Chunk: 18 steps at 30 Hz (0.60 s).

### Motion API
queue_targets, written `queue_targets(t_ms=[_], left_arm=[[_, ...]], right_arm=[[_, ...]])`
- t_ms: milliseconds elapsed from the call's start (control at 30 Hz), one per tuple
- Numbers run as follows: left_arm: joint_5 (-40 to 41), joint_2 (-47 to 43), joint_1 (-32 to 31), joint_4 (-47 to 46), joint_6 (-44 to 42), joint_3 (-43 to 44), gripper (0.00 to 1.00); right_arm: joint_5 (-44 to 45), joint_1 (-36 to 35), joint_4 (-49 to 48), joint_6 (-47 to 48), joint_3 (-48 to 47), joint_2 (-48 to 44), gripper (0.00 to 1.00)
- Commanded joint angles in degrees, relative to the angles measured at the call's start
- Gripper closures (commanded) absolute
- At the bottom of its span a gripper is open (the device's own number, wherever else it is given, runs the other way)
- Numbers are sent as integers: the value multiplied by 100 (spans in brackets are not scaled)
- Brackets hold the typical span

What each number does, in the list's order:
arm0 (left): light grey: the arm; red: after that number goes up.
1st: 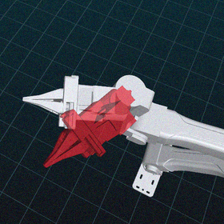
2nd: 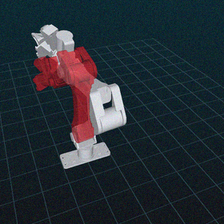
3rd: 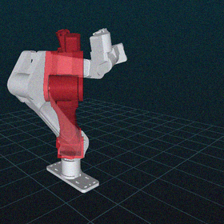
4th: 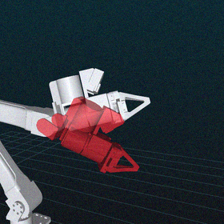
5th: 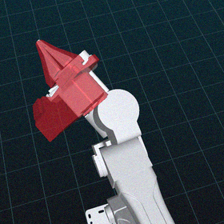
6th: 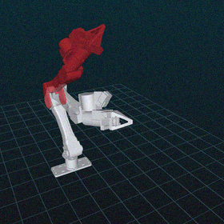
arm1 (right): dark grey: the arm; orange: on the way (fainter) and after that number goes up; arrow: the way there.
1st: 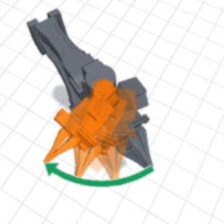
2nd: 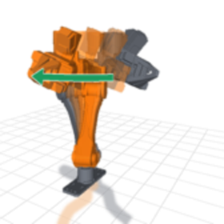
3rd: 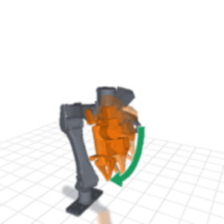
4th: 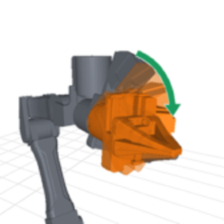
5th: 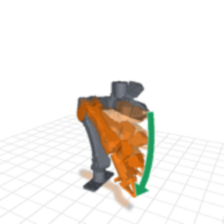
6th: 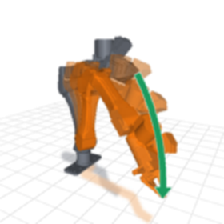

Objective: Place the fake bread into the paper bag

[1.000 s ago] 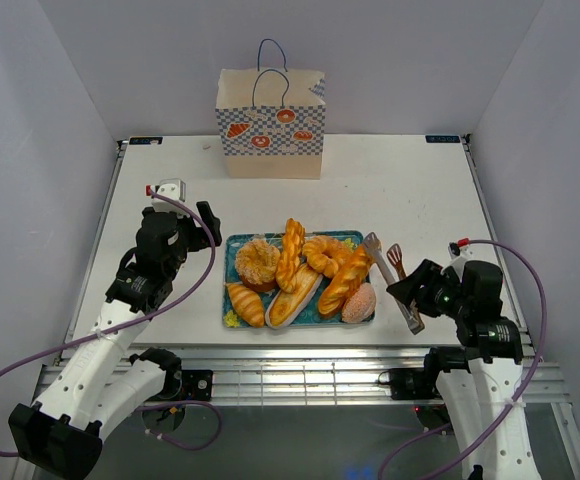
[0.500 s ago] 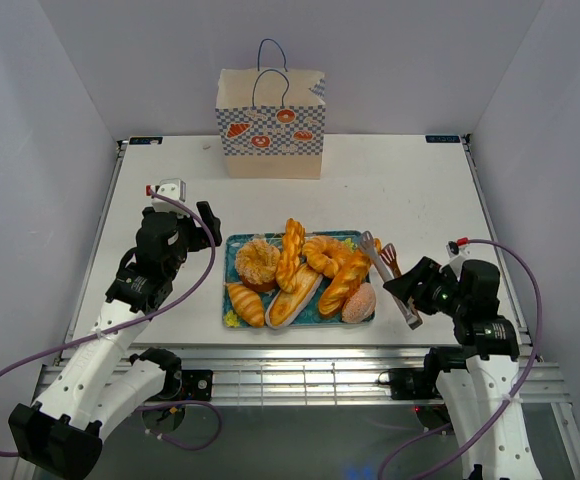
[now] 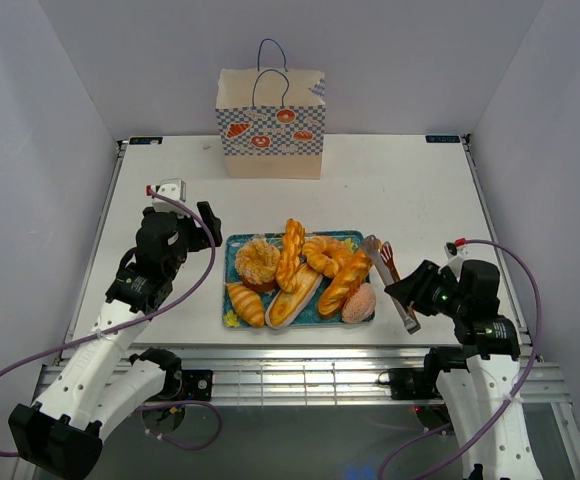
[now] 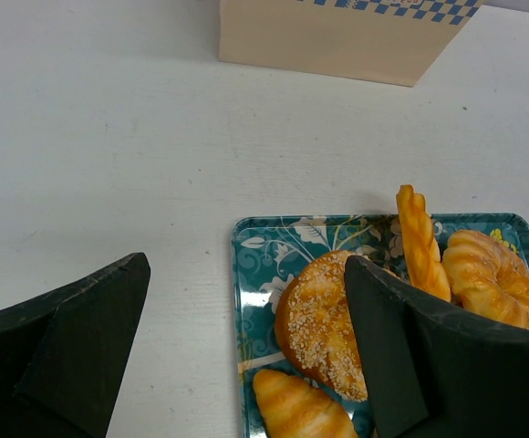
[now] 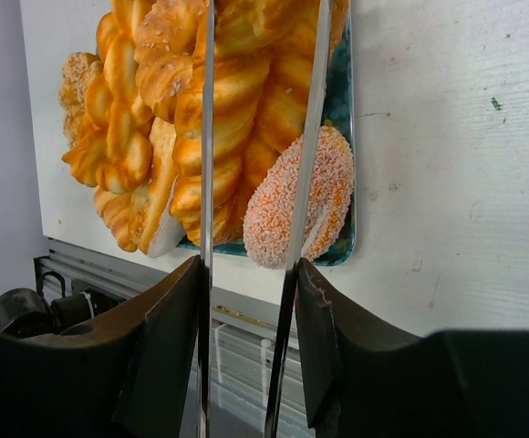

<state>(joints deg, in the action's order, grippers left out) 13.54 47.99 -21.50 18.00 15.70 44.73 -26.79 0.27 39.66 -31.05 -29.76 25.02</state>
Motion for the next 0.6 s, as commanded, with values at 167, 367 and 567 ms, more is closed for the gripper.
queue_targets(t_ms=[167, 367, 567], left_arm=[[-62, -96, -4, 11, -15, 150, 2], [-62, -79, -4, 19, -15, 150, 2], [-71, -62, -4, 19, -15, 150, 2]], right_arm=[[-327, -19, 86, -138, -592, -164, 92], [-380, -19, 200, -252, -864, -216, 92], [-398, -19, 332, -305, -1155, -252, 92]])
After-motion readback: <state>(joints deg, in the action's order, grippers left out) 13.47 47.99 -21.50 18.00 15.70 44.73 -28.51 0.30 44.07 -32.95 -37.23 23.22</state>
